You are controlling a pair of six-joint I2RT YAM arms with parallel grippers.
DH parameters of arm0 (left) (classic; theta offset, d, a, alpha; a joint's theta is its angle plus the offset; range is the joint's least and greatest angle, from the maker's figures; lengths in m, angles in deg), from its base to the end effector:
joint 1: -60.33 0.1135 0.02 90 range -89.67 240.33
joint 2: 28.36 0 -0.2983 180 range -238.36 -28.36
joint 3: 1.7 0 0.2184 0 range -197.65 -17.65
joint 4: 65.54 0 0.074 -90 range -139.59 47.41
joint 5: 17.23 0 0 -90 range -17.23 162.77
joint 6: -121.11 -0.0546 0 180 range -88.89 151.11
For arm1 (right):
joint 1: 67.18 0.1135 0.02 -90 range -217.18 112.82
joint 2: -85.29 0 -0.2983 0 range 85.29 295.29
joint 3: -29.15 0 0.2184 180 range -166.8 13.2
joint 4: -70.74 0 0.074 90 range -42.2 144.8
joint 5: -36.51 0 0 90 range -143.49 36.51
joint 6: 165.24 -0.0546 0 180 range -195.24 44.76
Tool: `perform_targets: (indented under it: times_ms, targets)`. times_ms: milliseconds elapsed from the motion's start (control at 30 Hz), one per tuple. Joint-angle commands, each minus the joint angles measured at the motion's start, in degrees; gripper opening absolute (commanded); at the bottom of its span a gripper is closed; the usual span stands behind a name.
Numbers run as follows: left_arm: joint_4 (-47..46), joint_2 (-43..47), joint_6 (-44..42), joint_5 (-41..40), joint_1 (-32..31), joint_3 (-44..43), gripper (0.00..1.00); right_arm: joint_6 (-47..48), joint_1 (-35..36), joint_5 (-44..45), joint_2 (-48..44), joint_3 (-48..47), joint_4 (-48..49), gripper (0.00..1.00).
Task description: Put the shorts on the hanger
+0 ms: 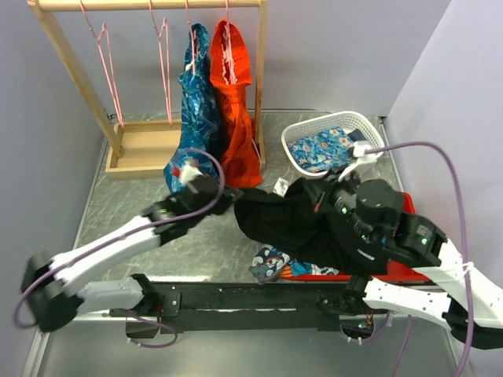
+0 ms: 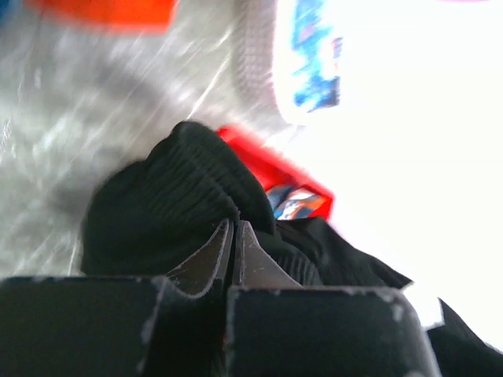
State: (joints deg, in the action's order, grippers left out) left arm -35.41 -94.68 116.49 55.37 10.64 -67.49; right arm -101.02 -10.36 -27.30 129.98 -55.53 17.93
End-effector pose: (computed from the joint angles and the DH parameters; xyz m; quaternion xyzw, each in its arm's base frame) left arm 0.1593 -0.1626 0.3204 -0.3345 0.7946 -0.4020 0.3084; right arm 0.0723 0.0665 0.4364 -0.0675 0.7714 0.2679 0.5733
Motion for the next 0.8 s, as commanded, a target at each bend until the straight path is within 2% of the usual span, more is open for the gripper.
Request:
perform_targets:
  times_ms: [0,133,267,433,533,633,700,767]
  targets:
    - [10.16,9.53,-14.44,-10.7,0.47,-9.37,0.01,1.78,0.4,6.93,2.06,-10.09,4.86,0.0]
    - [17.1,10.78,-23.67,-12.73,0.56,-21.67,0.01,4.59,0.4,5.72,5.92,-17.39,8.64,0.0]
    - [22.21,9.38,-32.8,-13.79,0.56,-38.43,0.01,6.44,0.4,4.48,10.24,-26.95,11.71,0.0]
    - [28.1,4.89,-38.01,-14.75,0.56,-55.41,0.01,7.85,0.31,1.93,14.02,-32.87,16.37,0.0]
    - [29.24,3.75,-39.85,-14.76,0.56,-59.13,0.01,9.08,0.31,0.18,15.78,-34.36,20.59,0.0]
    - [30.29,3.31,-40.82,-14.85,0.56,-63.08,0.01,9.08,0.22,-3.07,20.08,-39.62,20.34,0.0]
    - [31.52,3.57,-40.21,-14.15,0.47,-63.53,0.01,8.04,0.31,-5.09,22.71,-43.41,17.89,0.0]
    - [31.79,4.88,-39.16,-13.71,0.47,-60.3,0.01,7.15,0.31,-5.45,22.64,-41.25,17.61,0.0]
